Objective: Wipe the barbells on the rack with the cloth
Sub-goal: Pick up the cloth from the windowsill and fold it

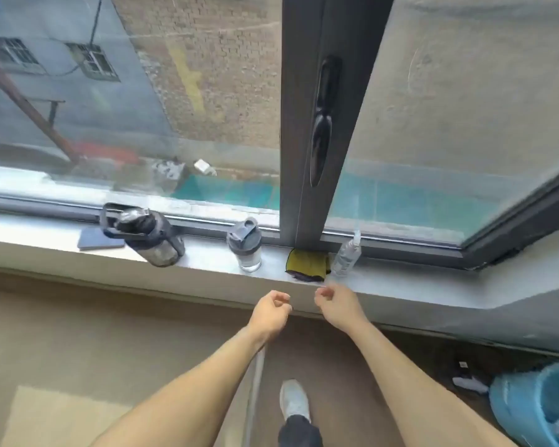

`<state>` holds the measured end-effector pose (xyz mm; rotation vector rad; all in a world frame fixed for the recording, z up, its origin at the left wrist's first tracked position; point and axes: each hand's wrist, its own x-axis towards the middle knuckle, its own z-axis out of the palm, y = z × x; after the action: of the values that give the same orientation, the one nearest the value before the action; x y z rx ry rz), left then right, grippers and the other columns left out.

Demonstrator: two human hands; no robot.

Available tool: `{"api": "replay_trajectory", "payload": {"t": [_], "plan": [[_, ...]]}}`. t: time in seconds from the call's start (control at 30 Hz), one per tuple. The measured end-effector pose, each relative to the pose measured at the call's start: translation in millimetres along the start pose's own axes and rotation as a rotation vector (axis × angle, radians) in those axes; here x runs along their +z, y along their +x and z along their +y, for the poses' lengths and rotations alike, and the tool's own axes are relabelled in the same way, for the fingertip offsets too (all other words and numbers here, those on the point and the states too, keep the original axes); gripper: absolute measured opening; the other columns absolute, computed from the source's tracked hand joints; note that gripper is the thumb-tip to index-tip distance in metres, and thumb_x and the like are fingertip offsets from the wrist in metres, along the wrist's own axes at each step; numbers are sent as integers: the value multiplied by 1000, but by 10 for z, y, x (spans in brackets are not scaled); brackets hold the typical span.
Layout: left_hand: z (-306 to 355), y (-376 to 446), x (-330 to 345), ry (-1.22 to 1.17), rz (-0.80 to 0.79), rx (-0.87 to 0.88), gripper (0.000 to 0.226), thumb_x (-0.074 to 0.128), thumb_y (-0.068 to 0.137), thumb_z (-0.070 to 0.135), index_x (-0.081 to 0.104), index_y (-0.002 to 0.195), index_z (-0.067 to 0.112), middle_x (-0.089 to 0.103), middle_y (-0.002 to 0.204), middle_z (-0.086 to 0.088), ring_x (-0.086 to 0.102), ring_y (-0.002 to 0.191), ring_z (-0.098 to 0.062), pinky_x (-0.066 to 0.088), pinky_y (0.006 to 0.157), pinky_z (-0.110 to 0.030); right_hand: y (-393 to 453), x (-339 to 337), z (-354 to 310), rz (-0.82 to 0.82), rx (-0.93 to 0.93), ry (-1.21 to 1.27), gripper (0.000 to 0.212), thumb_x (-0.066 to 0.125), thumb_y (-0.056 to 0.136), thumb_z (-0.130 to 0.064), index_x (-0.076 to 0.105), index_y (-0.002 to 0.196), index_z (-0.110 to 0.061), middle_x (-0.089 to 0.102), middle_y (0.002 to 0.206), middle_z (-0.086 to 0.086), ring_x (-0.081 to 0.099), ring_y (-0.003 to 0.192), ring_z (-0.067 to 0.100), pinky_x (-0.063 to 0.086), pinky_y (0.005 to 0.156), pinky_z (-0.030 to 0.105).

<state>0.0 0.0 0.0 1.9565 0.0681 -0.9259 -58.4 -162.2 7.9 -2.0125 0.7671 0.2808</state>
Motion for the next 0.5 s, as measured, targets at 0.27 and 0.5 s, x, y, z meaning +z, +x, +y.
{"api": "replay_trajectory", "payload": {"t": [0.27, 0.5], "plan": [[-357, 1306, 286, 140, 42, 14, 37, 49, 94, 5, 61, 126, 20, 50, 131, -10, 59, 100, -18, 43, 87, -17, 1607, 539, 594, -161, -156, -595, 82, 56, 86, 1, 26, 149, -42, 3, 160, -1, 23, 141, 30, 42, 107, 38], [-587, 1377, 309, 76, 43, -82, 27, 51, 94, 5, 65, 115, 16, 63, 120, -12, 57, 91, -12, 42, 82, -18, 1738, 829, 699, -37, -81, -498, 45, 58, 80, 6, 55, 116, -21, 42, 123, 7, 47, 109, 29, 46, 87, 32]]}}
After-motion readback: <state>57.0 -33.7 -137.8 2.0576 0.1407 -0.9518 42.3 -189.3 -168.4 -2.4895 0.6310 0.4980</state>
